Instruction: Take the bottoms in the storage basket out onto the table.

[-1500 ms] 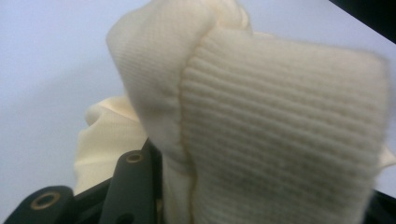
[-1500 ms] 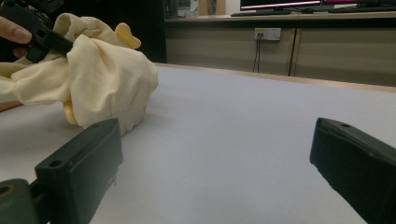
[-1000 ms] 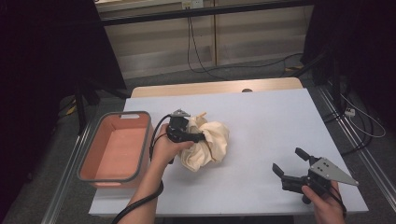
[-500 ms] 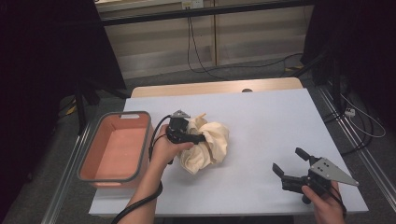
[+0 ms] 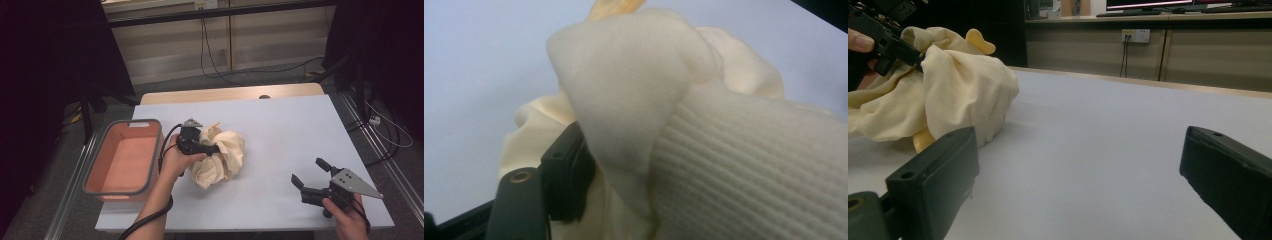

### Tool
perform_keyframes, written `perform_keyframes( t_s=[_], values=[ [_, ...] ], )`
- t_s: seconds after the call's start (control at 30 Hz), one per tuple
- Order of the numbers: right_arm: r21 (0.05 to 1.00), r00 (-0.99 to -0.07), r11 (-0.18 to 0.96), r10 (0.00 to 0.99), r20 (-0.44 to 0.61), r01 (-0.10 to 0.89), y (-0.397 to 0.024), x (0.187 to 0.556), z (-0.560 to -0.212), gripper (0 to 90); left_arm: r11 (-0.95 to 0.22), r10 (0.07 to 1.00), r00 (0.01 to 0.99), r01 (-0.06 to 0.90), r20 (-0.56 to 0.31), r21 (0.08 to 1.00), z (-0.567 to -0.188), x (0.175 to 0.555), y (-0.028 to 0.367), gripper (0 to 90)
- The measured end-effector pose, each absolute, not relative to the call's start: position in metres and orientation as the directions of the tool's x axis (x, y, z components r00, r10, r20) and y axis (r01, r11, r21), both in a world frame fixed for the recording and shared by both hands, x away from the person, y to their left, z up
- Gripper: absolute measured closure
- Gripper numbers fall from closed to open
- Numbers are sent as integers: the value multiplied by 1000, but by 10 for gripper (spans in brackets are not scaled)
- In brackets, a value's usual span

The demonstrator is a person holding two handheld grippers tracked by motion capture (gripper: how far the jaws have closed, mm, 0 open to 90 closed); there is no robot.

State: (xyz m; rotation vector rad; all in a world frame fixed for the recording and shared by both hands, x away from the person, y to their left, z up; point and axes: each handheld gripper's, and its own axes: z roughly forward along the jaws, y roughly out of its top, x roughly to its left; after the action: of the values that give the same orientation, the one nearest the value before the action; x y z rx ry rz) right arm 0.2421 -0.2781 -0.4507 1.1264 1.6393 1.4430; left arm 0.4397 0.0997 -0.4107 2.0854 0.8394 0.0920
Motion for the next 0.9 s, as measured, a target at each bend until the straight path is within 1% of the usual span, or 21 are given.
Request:
perform_keyframes(
  t_s=[0.17,0.57,0.73,0.9],
  values=[
    [985,-400,9,914,62,173,-277,242,-451,23,-408,595,773,526,-220,746,-411,438,99,300],
    [985,-394,4,917,65,172,-280,241,-450,25,-418,593,776,523,-213,743,-409,437,97,278],
    [985,-395,7,917,62,171,-279,242,-450,26,-408,593,772,533,-229,741,-412,437,98,244],
    [985,-395,10,917,60,171,-280,241,-450,26,-434,583,788,508,-197,745,-413,435,98,194]
  ],
)
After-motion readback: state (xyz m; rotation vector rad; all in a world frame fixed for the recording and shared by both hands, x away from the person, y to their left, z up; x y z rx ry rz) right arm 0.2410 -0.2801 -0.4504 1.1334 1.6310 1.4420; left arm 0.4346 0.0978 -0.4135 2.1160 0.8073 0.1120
